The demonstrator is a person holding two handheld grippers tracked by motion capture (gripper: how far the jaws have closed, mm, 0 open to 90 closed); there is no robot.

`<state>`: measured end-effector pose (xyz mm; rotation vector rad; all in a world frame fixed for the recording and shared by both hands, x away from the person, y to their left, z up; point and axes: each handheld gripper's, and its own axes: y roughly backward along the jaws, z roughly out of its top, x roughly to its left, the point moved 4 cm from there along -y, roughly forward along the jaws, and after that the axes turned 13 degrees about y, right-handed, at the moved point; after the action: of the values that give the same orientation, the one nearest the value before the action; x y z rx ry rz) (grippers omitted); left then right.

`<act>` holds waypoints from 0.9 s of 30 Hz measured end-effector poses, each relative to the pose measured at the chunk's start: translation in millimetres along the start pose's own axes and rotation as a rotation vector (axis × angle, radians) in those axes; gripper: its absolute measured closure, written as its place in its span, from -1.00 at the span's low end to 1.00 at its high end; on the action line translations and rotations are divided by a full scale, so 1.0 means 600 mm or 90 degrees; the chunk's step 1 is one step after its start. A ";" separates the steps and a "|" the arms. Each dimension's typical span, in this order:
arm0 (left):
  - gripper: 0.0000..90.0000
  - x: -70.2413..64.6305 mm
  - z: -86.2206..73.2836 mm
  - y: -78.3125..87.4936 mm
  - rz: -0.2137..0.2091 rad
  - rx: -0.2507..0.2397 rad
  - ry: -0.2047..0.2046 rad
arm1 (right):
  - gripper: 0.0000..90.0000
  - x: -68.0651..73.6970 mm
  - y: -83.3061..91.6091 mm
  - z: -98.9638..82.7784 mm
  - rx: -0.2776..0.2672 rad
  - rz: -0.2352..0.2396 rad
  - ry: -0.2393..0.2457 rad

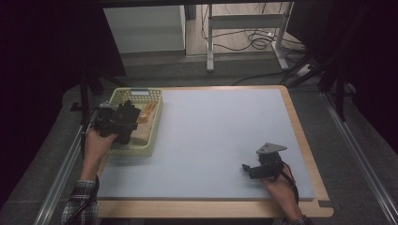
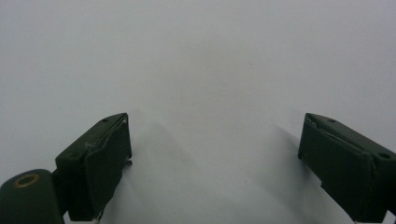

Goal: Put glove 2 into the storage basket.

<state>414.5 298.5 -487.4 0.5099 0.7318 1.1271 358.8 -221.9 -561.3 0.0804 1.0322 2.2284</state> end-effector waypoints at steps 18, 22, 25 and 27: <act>-0.94 -0.078 -0.018 0.010 -0.056 -0.020 -0.075 | -0.79 0.000 0.000 0.000 0.001 -0.001 0.000; -0.94 -0.091 -0.021 0.008 -0.064 -0.021 -0.085 | -0.79 0.000 0.000 0.000 0.001 -0.001 0.000; -0.94 -0.110 -0.025 0.006 -0.079 -0.023 -0.101 | -0.79 0.000 0.000 0.000 0.001 -0.001 0.000; -0.94 -0.121 -0.028 0.006 -0.088 -0.027 -0.107 | -0.79 0.000 0.000 0.000 0.001 -0.001 0.000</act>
<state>382.1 232.0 -476.9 0.5035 0.5874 0.9560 358.7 -221.9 -561.1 0.0802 1.0336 2.2265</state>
